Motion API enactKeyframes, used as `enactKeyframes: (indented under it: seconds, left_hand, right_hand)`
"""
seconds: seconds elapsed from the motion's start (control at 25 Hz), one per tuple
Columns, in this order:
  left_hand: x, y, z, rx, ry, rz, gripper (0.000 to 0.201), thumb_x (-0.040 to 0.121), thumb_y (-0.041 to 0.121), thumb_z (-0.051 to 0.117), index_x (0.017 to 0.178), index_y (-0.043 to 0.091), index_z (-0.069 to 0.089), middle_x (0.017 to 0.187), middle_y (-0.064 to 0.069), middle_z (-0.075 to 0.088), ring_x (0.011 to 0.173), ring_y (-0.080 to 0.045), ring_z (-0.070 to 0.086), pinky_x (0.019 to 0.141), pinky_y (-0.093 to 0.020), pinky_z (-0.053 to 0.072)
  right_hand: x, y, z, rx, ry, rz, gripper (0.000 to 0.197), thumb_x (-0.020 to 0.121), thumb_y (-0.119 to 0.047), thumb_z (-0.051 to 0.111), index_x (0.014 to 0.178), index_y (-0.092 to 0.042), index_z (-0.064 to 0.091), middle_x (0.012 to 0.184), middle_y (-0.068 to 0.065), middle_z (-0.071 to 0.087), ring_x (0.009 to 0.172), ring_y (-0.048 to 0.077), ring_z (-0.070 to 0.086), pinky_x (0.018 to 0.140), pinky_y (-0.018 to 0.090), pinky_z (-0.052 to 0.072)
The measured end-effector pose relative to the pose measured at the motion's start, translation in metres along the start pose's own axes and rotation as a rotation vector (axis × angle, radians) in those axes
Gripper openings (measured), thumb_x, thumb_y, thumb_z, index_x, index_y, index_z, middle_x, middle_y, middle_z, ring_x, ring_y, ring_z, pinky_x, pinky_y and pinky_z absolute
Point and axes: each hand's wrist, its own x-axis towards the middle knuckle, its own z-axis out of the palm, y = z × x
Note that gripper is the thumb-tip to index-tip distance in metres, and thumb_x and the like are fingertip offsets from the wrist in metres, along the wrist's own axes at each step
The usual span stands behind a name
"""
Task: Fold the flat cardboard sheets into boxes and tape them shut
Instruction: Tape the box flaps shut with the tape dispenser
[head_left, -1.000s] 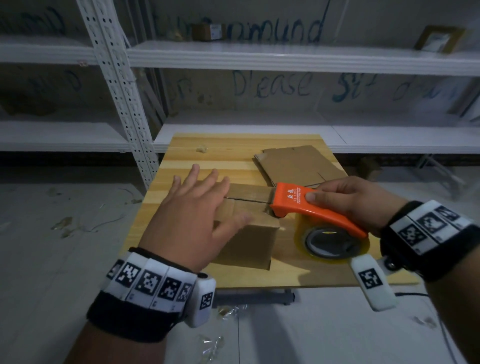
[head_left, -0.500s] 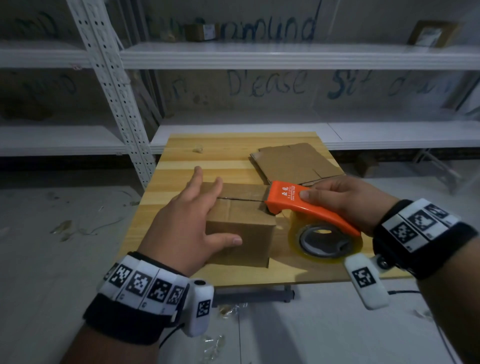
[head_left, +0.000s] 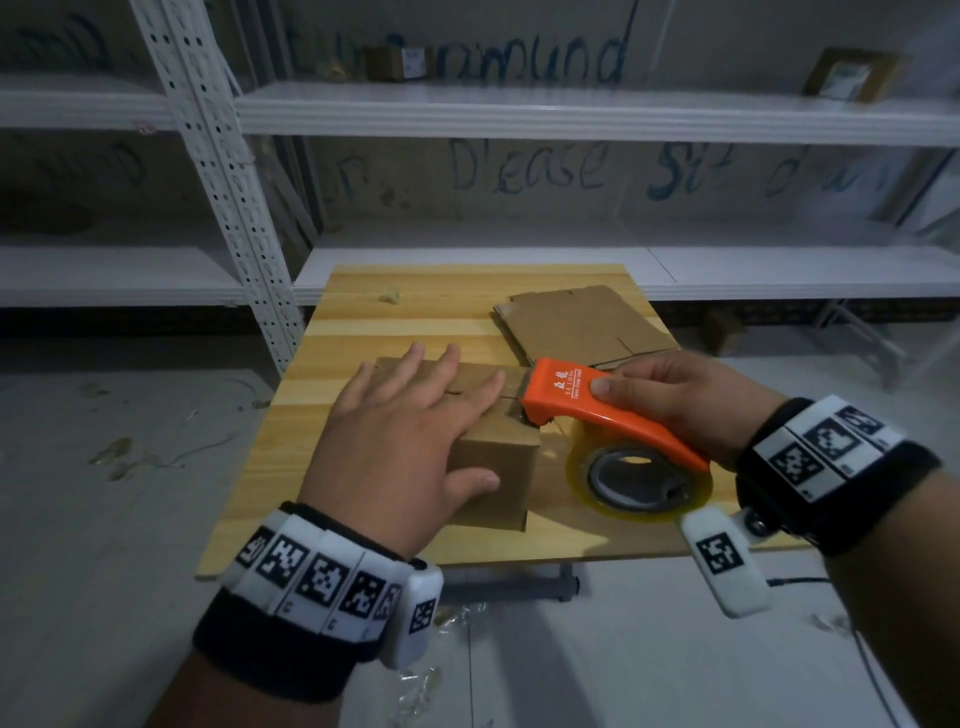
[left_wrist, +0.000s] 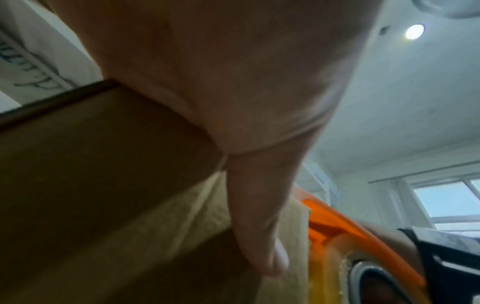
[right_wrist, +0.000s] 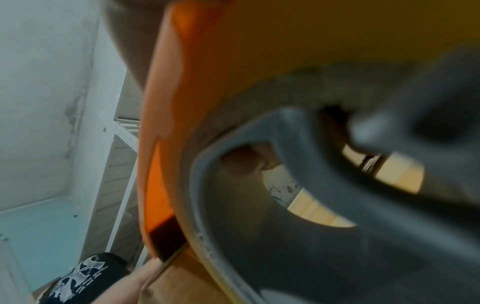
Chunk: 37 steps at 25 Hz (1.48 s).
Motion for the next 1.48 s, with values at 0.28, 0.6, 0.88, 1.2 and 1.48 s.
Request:
enactKeyframes:
  seconds: [0.28,0.6,0.88,1.2,1.48]
  left_hand:
    - [0.001,-0.002,0.001,-0.075,0.003,-0.034,0.083,0.092,0.074,0.06,0.158,0.071,0.01,0.18,0.024,0.003,0.168,-0.011,0.001,0.133,-0.047,0.007]
    - [0.0,-0.005,-0.001,-0.119,-0.003,-0.048,0.083,0.09,0.072,0.065,0.155,0.072,0.014,0.18,0.025,0.008,0.168,-0.011,0.005,0.133,-0.05,0.01]
    - [0.001,-0.003,-0.001,-0.114,-0.003,-0.053,0.084,0.09,0.071,0.065,0.155,0.072,0.012,0.179,0.025,0.008,0.168,-0.012,0.005,0.133,-0.05,0.01]
    - [0.0,-0.003,0.001,-0.103,0.007,-0.056,0.084,0.09,0.073,0.063,0.157,0.071,0.013,0.18,0.024,0.008,0.168,-0.012,0.005,0.133,-0.048,0.009]
    - [0.003,-0.004,0.001,-0.104,0.017,-0.059,0.085,0.089,0.074,0.064,0.157,0.072,0.013,0.18,0.025,0.01,0.168,-0.011,0.005,0.133,-0.05,0.012]
  right_hand:
    - [-0.009,0.009,-0.028,0.002,-0.022,0.042,0.062,0.065,-0.069,0.082,0.101,-0.019,0.081,0.097,0.017,0.083,0.087,0.037,0.082,0.089,0.051,0.064]
    - [-0.01,0.008,-0.04,-0.047,-0.066,0.085,0.082,0.049,-0.082,0.09,0.1,-0.019,0.082,0.101,0.017,0.083,0.091,0.038,0.081,0.096,0.056,0.063]
    - [-0.008,-0.014,-0.029,-0.351,-0.01,0.118,0.06,0.064,-0.081,0.073,0.102,-0.035,0.082,0.092,-0.004,0.085,0.087,0.022,0.082,0.095,0.051,0.063]
    - [0.017,0.004,0.0,-0.942,-0.029,0.169,0.049,0.083,-0.075,0.073,0.095,-0.029,0.081,0.088,-0.005,0.078,0.081,0.014,0.072,0.074,0.034,0.059]
    - [0.035,0.016,-0.015,-0.832,0.239,0.093,0.04,0.088,-0.074,0.068,0.113,-0.043,0.068,0.108,-0.008,0.067,0.087,0.014,0.063,0.062,0.032,0.052]
